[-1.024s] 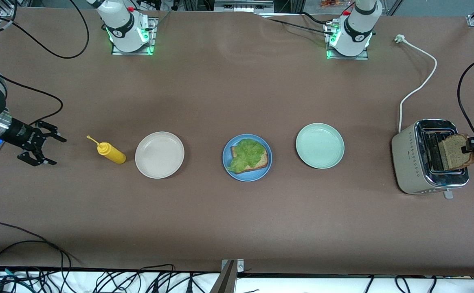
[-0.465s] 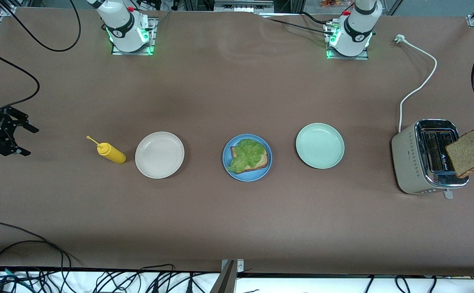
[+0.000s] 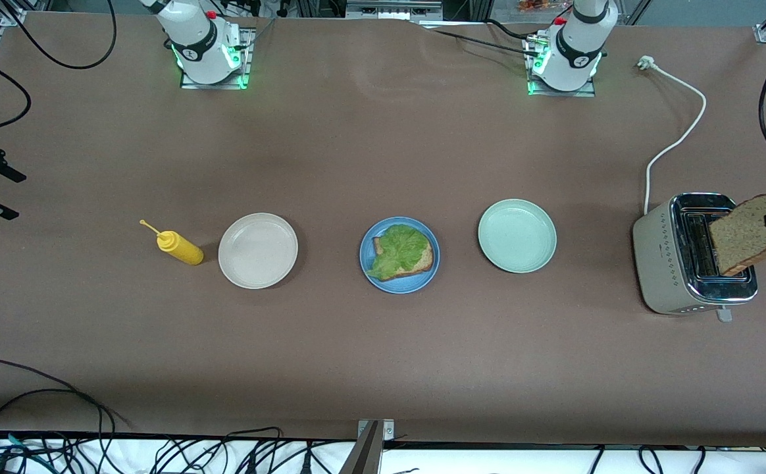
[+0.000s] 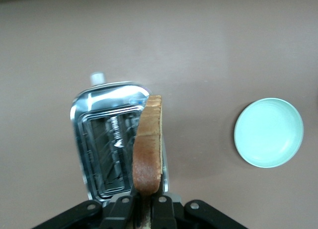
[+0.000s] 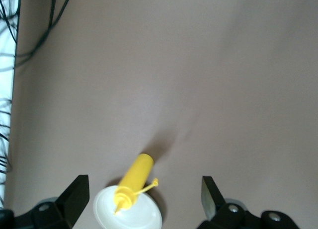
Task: Make sandwich in blue plate with both arms
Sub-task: 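Lift the bread slice out of the toaster with the left gripper, then carry the bread slice with the left gripper over the blue plate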
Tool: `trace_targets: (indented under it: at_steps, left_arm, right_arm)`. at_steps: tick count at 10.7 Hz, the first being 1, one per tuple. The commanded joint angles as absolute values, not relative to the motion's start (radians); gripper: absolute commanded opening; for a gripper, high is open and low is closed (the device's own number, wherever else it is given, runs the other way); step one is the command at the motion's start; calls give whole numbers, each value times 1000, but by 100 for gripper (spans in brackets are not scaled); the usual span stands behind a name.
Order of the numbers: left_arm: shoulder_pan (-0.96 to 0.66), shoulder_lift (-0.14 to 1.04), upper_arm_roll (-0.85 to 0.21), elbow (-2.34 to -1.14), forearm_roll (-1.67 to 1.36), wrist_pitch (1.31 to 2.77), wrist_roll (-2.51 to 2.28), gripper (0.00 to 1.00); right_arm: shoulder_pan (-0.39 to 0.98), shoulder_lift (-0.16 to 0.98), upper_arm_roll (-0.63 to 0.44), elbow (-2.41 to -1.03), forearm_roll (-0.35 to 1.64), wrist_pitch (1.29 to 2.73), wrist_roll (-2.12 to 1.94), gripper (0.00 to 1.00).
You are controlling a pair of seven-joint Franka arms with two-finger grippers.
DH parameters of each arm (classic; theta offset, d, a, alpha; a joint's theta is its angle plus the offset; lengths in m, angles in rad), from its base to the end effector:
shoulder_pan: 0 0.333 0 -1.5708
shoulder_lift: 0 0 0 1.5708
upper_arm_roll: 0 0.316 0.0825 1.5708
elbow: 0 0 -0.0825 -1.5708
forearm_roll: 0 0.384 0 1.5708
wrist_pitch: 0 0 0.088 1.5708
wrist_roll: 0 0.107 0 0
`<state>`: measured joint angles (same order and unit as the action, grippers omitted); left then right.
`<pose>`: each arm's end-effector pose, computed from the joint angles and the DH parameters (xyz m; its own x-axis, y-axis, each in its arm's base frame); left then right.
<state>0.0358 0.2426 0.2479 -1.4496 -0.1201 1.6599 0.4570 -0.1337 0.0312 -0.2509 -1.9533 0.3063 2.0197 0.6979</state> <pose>0.6130 0.1485 0.5497 0.9860 -0.1664 0.0041 -0.1663 -0.9839 0.0652 0.5351 -0.1965 0.4665 0.3641 -0.9178 -0.1584 -0.9195 -0.3271 -0.2180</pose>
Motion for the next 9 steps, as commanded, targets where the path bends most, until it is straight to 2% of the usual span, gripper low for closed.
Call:
trace_targets:
  at_steps: [1,3,5,9]
  left_arm:
    - [32,236,152,-1443,-175,1632,399,0]
    - [31,239,45,-1457,-173,1625,260,0]
    - [15,250,-52,-1462,-173,1612,143,0]
    - [-5,299,-253,-1456,-167,1664,-84,0]
  right_arm:
    - [-135,17,-154,-1875,142,1902,704,100]
    - [-137,-6,-92,-1833,86,1887,700,100]
    - [-140,-11,-37,-1764,51,1811,692,100]
    - [-163,-75,60,-1749,8,1747,666,100]
